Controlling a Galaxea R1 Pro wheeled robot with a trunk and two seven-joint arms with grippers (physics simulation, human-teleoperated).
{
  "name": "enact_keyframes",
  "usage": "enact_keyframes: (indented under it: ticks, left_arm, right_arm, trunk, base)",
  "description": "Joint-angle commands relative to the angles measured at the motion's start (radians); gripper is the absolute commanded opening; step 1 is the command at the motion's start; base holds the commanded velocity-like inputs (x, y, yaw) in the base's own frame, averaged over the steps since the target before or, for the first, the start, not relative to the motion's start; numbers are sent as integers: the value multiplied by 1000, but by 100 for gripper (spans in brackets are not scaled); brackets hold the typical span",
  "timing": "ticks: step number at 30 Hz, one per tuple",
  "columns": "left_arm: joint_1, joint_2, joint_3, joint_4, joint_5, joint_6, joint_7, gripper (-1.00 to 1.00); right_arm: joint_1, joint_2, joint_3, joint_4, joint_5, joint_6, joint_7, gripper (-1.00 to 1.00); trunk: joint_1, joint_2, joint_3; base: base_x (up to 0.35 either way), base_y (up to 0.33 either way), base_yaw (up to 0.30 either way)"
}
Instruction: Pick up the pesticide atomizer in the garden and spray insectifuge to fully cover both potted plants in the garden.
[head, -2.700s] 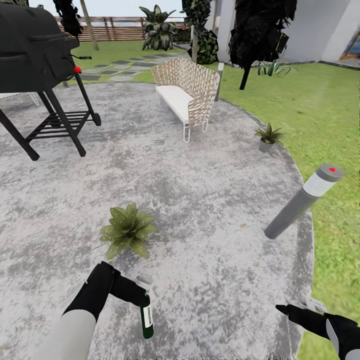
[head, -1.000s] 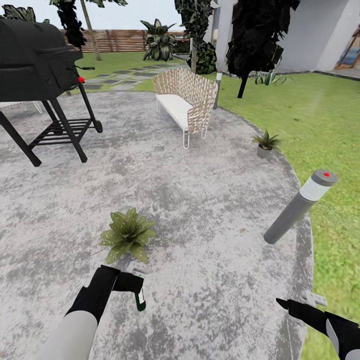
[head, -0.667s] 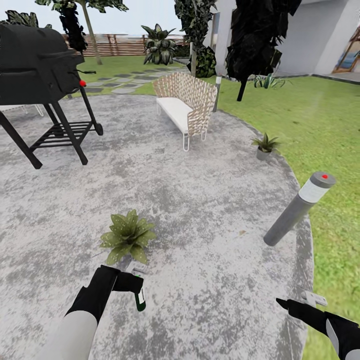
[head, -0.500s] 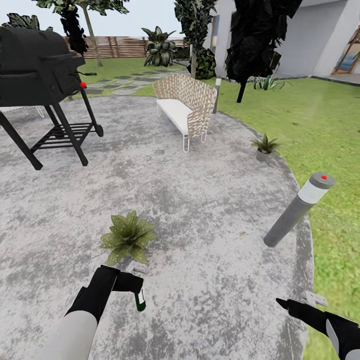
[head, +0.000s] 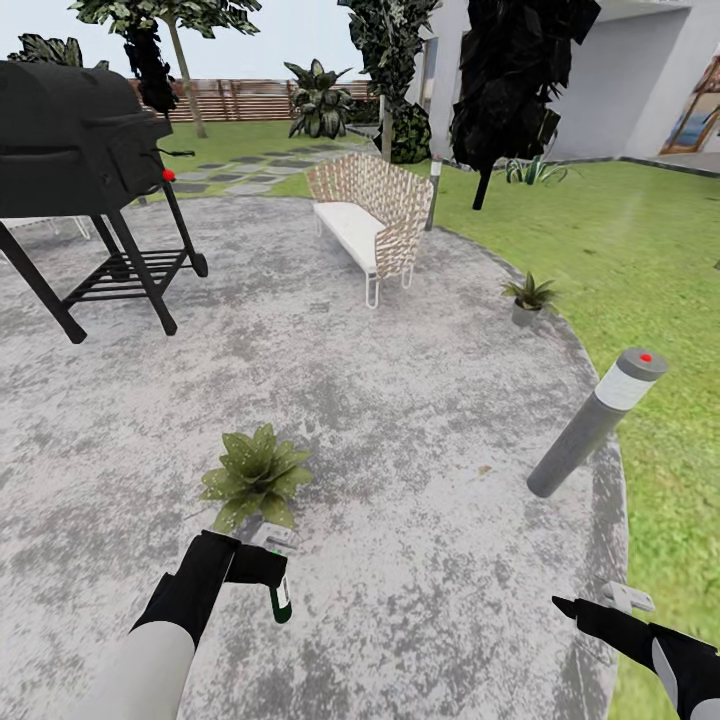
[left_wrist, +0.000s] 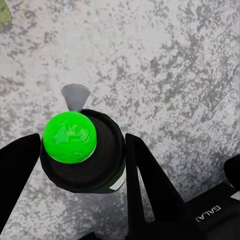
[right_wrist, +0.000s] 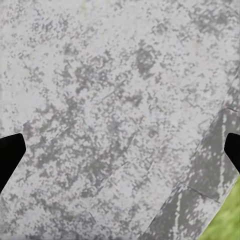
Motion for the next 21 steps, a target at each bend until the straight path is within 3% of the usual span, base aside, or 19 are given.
enact_keyframes:
  ticks: [1, 11, 21]
  left_arm:
    - [-1, -2, 6, 7, -8, 2, -9, -100]
    - [-1, -4, 3, 17, -8, 1, -9, -100]
    - [-1, -2, 5, 17, -8, 0, -9, -100]
  right_arm:
    - [-1, 1, -8, -2, 7, 6, 9, 100]
    - [-1, 1, -8, -3, 7, 6, 12, 100]
    - [-1, 1, -8, -1, 7, 7, 7, 100]
  trunk:
    - [0, 0, -1]
    - [0, 0, -1]
    - [0, 0, -1]
  base:
    - [0, 0, 0]
    - [-122, -60, 0]
    - [-7, -3, 0]
